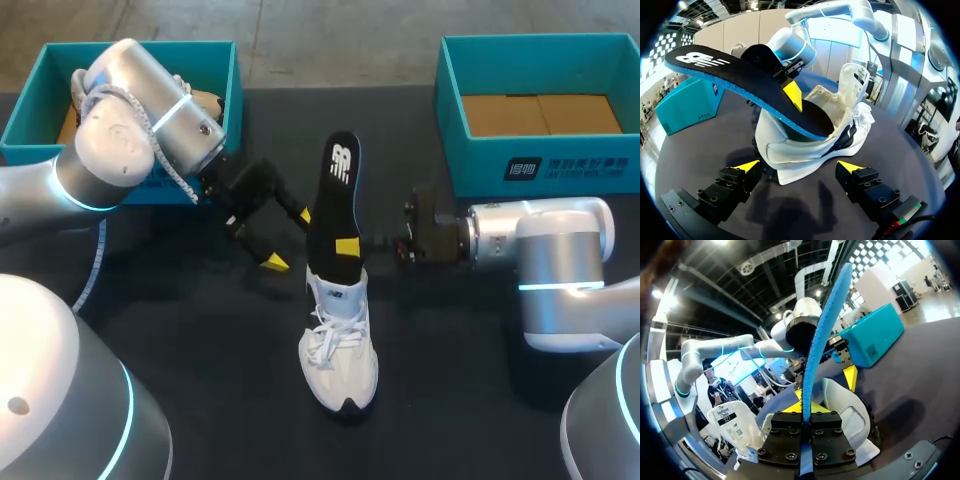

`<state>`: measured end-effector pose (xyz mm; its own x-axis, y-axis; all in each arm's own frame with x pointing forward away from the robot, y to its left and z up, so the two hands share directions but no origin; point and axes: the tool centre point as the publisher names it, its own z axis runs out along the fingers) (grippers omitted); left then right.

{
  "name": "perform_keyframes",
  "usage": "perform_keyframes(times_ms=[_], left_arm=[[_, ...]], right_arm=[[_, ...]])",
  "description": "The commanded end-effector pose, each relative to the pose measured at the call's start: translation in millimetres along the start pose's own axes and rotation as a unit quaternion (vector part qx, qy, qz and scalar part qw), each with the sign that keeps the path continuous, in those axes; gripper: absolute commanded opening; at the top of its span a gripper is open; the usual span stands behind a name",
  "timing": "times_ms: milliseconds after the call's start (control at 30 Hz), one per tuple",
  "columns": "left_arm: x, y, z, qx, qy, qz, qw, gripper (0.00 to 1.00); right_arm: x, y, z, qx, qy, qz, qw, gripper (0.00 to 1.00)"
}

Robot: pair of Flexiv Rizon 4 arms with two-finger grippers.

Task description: Take the shoe out of the shoebox, open the shoe tongue, remove and reinsert the insole, then place the shoe into the shoebox

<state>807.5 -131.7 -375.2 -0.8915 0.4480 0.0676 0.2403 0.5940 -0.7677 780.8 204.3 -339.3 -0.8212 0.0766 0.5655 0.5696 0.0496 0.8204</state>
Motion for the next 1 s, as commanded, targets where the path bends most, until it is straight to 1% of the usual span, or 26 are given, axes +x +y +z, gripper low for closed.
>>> perform_keyframes(times_ms=[33, 567, 1000], left_arm=[[-0.1, -0.2, 0.3, -0.001, 0.0, 0.0, 1.0, 1.0], [-0.1, -0.2, 0.3, -0.001, 0.0, 0.0, 1.0, 1.0], [-0.1, -0.2, 0.3, -0.001, 0.0, 0.0, 1.0, 1.0]], right_arm=[[-0.6, -5.9, 1.0, 0.004, 0.003, 0.001, 1.0, 0.0], [0.1, -20.3, -1.7, 0.018, 0.015, 0.011, 1.0, 0.0], [7.5, -34.9, -0.8, 0.027, 0.027, 0.018, 0.999, 0.0]])
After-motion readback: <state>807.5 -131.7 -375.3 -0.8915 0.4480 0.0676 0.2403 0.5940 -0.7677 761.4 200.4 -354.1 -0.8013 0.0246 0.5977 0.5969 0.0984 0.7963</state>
